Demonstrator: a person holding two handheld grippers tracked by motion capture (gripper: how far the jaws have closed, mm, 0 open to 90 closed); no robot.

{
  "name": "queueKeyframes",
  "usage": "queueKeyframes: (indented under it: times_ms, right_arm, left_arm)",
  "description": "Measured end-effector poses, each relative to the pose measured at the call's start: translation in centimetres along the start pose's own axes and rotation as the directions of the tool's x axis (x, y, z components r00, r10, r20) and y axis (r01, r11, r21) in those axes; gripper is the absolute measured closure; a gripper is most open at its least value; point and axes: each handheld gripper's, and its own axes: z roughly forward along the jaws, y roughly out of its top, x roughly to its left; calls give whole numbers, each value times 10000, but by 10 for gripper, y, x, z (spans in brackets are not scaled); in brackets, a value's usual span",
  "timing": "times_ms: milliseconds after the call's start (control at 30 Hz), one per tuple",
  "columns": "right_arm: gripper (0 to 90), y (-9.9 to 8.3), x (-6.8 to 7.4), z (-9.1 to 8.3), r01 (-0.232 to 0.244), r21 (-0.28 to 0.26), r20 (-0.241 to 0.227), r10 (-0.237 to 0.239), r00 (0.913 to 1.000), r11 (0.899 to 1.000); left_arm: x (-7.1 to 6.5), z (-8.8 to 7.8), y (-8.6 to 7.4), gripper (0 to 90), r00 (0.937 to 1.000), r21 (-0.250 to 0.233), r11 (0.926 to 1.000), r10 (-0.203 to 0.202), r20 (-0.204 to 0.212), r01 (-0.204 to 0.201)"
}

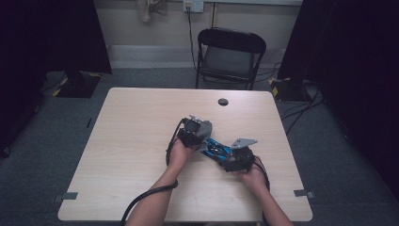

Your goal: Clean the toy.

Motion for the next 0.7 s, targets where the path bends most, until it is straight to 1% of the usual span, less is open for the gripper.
queueKeyframes:
  times_ms: [67, 133, 200, 233, 300, 333, 400, 500, 700]
  right_arm:
    - [242, 0, 0, 0, 4, -10, 6, -4, 10000, 10000]
    - [242, 0, 0, 0, 2, -2, 0, -2, 10000, 10000]
    - [242, 0, 0, 0, -3, 0, -3, 3, 10000, 10000]
    - [242, 0, 0, 0, -2, -1, -4, 2, 10000, 10000]
    - [242, 0, 0, 0, -2, -1, 0, 2, 10000, 10000]
    - [242, 0, 0, 0, -3, -1, -1, 3, 10000, 10000]
    - [242, 0, 0, 0, -4, -7, 4, 4, 10000, 10000]
    - [242, 0, 0, 0, 0, -1, -1, 0, 10000, 10000]
    - [242, 0, 0, 0, 4, -6, 0, -4, 10000, 10000]
  left_arm:
    - [1, 0, 0, 735, 10000, 1, 10000, 52, -39, -52]
    - [2, 0, -1, 734, 10000, -8, 10000, -19, -85, 19]
    - [4, -1, -1, 734, 10000, 68, 10000, -22, -43, 22]
    - [4, -1, -1, 733, 9999, 57, 10000, -46, -112, 47]
    - [6, -1, -2, 734, 9999, 56, 9999, -116, -49, 116]
    - [7, -1, -2, 734, 9999, 54, 10000, -63, -143, 64]
    - [9, -2, -3, 734, 9996, 83, 9998, -190, -186, 192]
    - [13, -2, -5, 734, 9992, 78, 9998, -198, -356, 201]
    - [19, -4, -8, 733, 9987, 154, 9995, -265, -441, 272]
